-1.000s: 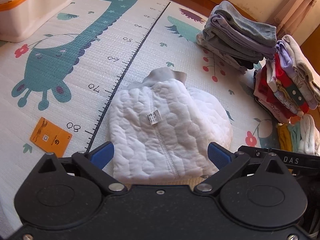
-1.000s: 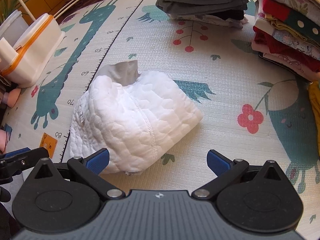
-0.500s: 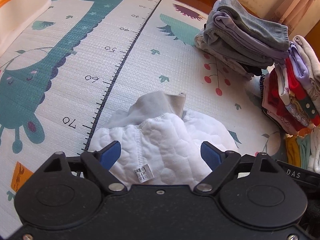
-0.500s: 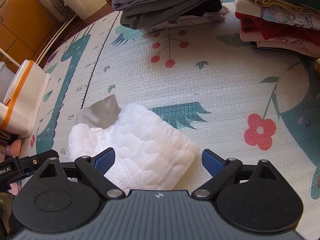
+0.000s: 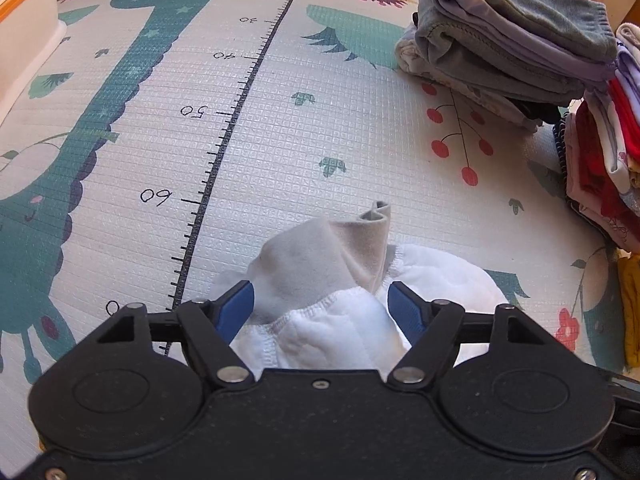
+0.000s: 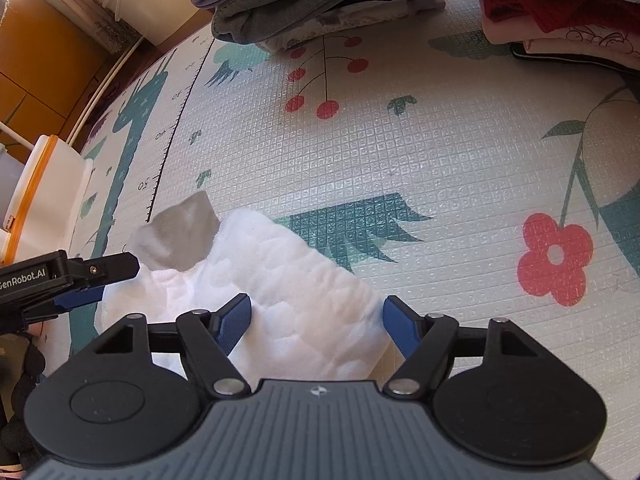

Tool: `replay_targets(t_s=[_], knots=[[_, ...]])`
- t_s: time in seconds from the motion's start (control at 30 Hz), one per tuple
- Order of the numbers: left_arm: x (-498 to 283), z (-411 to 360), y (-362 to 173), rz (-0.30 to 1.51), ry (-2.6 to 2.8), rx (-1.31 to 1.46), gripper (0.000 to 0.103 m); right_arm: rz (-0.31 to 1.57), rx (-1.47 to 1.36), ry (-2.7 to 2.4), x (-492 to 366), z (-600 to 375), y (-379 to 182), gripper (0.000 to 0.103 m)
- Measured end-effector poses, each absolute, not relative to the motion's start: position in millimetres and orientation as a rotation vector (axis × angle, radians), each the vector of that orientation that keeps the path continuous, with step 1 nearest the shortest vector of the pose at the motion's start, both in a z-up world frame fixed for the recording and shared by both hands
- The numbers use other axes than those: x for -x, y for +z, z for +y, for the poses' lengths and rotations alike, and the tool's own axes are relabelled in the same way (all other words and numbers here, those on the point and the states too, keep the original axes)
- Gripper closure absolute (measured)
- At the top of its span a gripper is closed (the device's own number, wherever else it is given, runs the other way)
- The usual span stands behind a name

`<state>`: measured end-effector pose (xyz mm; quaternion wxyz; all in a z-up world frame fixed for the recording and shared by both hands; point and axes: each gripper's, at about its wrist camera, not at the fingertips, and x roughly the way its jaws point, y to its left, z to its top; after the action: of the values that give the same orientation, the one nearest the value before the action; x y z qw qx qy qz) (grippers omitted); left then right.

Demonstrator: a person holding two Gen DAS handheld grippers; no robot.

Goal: Fold clothes
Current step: 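Reach the left gripper to the grey cuff of the white quilted sleeper and grasp it, then lift the sleeper by the cuff with the left gripper to shake it out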

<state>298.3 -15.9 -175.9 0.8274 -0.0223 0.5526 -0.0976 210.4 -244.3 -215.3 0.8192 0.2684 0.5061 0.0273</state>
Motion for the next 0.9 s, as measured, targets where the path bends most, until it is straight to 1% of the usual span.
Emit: replay_targets(t_s=[0.07, 0.1, 0.17, 0.23, 0.27, 0.33, 0.43, 0.57, 0.73, 0.9], knots=[[-302, -18, -183, 1.195, -0.208, 0.02, 0.046, 1.068, -0.561, 0.064, -208, -242, -217, 0.033], [-302, -18, -185, 1.201, -0.207, 0.013, 0.048, 1.064, -0.558, 0.067, -207, -242, -217, 0.033], [-301, -19, -187, 1.205, -0.199, 0.008, 0.066, 1.059, -0.559, 0.074, -206, -243, -217, 0.033], [-296, -19, -186, 1.197, -0.183, 0.004, 0.073, 1.058, -0.559, 0.076, -205, -244, -217, 0.034], [-292, -21, -183, 1.189, -0.18, -0.007, 0.08, 1.059, -0.561, 0.075, -204, -244, -217, 0.034], [-284, -23, -176, 1.168, -0.173, -0.028, 0.087, 1.06, -0.567, 0.072, -202, -244, -216, 0.034], [-267, -24, -155, 1.12, -0.151, -0.031, 0.091, 1.064, -0.585, 0.067, -197, -245, -214, 0.034], [-237, -29, -118, 1.047, -0.137, -0.035, 0.092, 1.069, -0.64, 0.057, -185, -247, -207, 0.035], [-199, -44, -62, 0.936, -0.137, -0.051, 0.093, 1.052, -0.73, 0.036, -162, -256, -191, 0.035], [-160, -60, 5, 0.8, -0.142, -0.064, 0.093, 1.024, -0.821, 0.012, -134, -273, -173, 0.035]])
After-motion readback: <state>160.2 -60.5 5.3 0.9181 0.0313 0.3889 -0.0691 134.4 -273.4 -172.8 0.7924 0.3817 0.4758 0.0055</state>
